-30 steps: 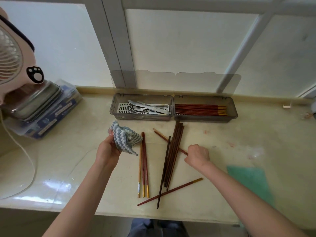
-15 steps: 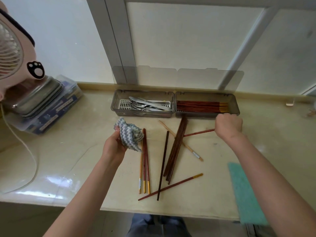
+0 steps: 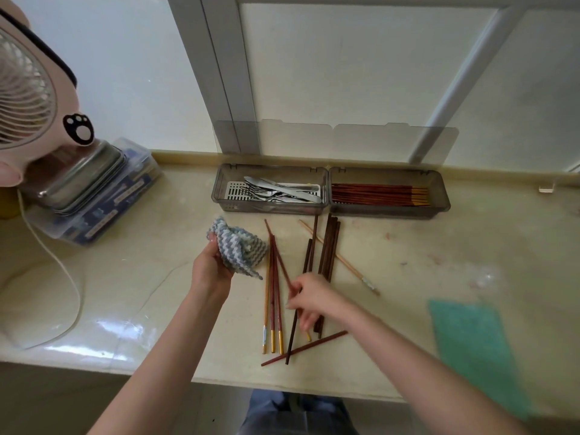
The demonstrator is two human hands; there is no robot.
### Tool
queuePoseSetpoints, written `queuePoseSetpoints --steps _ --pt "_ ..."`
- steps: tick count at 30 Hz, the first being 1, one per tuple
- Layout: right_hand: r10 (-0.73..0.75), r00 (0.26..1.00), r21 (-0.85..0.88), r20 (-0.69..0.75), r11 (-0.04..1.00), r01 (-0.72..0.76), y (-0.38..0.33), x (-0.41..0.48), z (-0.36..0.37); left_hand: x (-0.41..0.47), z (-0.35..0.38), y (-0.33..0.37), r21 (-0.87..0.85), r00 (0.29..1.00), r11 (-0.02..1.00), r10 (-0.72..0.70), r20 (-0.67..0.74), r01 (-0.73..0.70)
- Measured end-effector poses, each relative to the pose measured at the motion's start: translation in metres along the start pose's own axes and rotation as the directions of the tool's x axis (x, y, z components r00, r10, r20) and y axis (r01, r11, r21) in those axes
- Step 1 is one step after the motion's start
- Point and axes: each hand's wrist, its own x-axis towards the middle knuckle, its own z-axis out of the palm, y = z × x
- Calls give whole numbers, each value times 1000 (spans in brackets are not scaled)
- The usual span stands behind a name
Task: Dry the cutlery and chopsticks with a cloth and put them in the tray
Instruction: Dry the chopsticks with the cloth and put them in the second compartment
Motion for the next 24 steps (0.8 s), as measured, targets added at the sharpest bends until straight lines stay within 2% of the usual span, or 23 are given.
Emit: queuePoseSetpoints --steps 3,5,8,13,17,21,24 --pt "-4 983 33 -186 999 10 -1 20 41 -1 -2 2 14 1000 1000 1 -16 0" --pt "-57 944 -66 -325 997 37 1 29 52 -1 -6 4 21 999 1000 4 -34 -3" --pt "-79 915 -141 -394 990 25 2 41 62 -1 -13 5 -2 998 1000 -2 -59 2" --pt "-21 944 -35 -330 999 10 -1 43 65 -1 -22 6 -13 999 1000 3 -49 -3" --pt "18 986 145 -167 989 6 0 31 33 1 -29 9 49 998 998 -49 42 47" --pt "-180 984 156 -14 971 180 6 9 -16 0 -33 8 159 976 980 -144 166 117" --pt "-290 956 278 -39 916 289 4 -5 -37 0 -32 1 150 938 969 -232 257 198"
